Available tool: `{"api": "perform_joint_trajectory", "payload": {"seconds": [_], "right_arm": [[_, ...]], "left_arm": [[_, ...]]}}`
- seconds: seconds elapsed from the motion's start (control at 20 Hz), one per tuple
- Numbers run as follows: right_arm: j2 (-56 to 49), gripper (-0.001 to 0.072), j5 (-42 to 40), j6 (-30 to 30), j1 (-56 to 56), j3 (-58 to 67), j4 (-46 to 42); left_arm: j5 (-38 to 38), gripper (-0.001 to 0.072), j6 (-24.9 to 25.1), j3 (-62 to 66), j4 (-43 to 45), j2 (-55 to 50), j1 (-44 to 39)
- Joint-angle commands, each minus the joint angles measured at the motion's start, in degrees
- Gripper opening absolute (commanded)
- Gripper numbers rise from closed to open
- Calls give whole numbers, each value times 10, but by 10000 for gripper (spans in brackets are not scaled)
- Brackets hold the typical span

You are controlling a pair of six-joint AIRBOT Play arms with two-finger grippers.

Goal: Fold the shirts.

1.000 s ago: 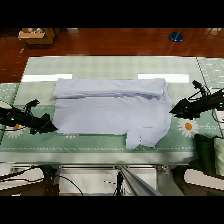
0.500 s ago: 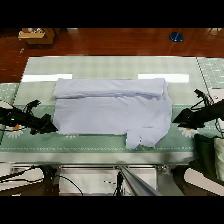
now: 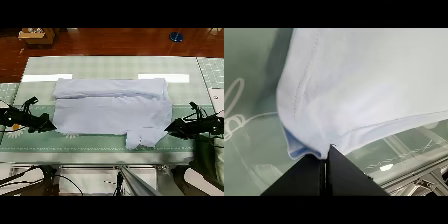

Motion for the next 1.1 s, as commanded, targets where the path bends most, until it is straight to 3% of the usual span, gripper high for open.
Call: {"api": "perform_joint_trajectory", "payload": {"seconds": [0.0,0.1,0.2,0.45,0.65,0.9,1.05], "right_arm": [[2,463,-59,3,24,-32,19],[2,345,-90,12,68,-40,17],[3,22,-101,12,99,-33,24],[67,19,-44,14,95,62,30],[87,18,-64,42,96,184,52],[4,18,-129,41,99,287,91],[-86,17,-167,31,130,339,88]], "left_arm": [[0,19,11,1,-5,8,0],[0,19,15,1,-13,9,0],[0,19,15,4,-15,9,0],[-21,18,14,70,-23,36,1],[-9,18,15,149,-133,54,0],[69,17,8,216,-155,38,-7],[89,17,9,255,-155,-23,-40]]}}
